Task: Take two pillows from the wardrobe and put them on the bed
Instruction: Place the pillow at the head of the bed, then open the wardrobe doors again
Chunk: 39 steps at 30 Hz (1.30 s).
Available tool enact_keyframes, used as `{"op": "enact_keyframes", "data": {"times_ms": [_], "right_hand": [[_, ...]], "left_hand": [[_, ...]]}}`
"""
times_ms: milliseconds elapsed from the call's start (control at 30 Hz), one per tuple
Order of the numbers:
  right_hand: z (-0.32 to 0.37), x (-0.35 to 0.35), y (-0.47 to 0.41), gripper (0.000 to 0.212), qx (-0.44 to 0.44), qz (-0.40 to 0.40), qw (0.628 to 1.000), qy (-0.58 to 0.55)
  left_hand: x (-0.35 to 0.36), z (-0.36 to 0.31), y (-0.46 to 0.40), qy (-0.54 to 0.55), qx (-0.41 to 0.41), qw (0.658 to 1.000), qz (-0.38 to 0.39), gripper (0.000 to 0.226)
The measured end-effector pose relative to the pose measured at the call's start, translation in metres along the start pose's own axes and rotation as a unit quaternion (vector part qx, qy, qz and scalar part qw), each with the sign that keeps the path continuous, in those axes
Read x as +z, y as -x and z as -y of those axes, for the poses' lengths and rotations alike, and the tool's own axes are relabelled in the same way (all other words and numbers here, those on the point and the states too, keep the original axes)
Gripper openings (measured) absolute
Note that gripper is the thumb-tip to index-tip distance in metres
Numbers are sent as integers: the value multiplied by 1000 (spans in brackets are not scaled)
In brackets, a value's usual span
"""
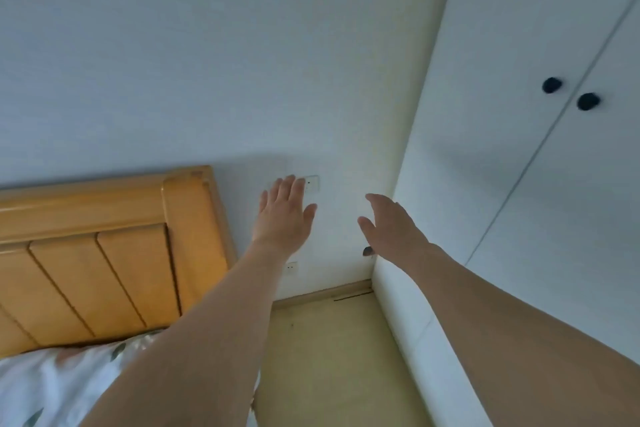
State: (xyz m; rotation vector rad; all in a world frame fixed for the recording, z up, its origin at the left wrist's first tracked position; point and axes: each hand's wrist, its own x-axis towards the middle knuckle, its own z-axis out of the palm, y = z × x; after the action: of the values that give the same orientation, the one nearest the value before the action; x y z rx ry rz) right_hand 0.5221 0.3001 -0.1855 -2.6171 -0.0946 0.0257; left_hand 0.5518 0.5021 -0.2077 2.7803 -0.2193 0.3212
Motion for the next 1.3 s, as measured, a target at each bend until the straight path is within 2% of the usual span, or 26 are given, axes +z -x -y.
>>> {"op": "enact_keyframes", "data": {"times_ms": [200,300,433,567,933,1133,1300], "right_hand": [[-106,-96,29,54,69,-86,994,14],[-149,-137,41,54,117,-119,985,-31],[-178,-173,52,53,142,-133,977,-91],[-189,-194,47,51,140,-162,965,-154],[-193,-210,2,51,151,-200,948,-198],[-190,-202,-22,49,171,-209,941,-204],[-187,-197,-36,41,193,-233,931,-206]], "left_hand": [[10,-138,-53,16,115,993,-13,60],[2,-203,-72,47,194,980,-17,60],[-18,-278,-97,96,264,959,-31,59],[-35,-328,-125,117,301,946,-36,56],[-28,-359,-181,90,344,933,52,48],[-19,-354,-206,53,393,917,39,43],[-21,-354,-221,73,374,923,61,56]]}}
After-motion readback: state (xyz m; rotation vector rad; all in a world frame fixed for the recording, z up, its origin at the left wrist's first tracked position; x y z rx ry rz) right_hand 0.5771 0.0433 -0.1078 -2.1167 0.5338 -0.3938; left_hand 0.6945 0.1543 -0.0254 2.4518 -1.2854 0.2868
